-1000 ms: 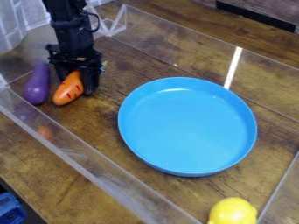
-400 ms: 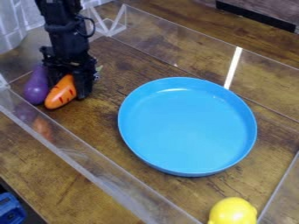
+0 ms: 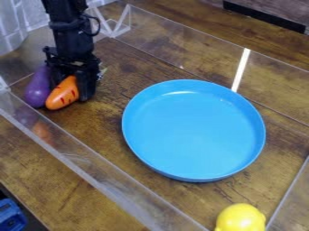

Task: Move the carrot to the right side

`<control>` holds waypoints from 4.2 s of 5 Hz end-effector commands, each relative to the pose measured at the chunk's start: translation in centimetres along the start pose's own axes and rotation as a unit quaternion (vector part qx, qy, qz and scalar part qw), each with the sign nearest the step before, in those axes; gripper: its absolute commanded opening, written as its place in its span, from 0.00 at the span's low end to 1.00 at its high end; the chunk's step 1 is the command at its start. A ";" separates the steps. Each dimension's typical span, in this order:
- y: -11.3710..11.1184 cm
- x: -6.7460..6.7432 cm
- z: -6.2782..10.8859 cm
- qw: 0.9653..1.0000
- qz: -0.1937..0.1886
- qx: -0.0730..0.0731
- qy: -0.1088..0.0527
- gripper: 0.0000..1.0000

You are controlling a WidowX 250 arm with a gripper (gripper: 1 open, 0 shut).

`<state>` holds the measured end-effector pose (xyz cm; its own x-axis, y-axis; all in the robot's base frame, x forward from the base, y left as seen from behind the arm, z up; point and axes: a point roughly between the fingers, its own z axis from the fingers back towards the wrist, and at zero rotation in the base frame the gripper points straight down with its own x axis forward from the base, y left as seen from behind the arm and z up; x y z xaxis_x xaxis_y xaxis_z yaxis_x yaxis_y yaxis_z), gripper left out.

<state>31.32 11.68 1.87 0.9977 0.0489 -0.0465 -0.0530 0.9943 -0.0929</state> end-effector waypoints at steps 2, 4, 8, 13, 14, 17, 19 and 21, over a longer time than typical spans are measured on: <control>-0.5 0.4 0.0 1.000 0.005 -0.006 0.000 0.00; -1.9 -0.7 -0.2 1.000 -0.013 -0.011 0.004 0.00; -1.6 -2.2 -0.4 1.000 -0.009 -0.016 0.016 0.00; -5.2 -1.2 -0.5 0.998 -0.058 -0.001 0.026 0.00; -8.1 -0.2 -0.1 0.996 -0.085 0.005 0.026 0.00; -10.1 1.4 3.3 0.983 -0.167 0.062 0.033 0.00; -9.3 1.5 4.1 0.982 -0.156 0.094 0.045 0.00; -9.5 1.7 4.7 0.976 -0.174 0.117 0.056 0.00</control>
<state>32.75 2.91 5.71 0.9330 -0.2865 -0.2179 0.3110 0.9464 0.0873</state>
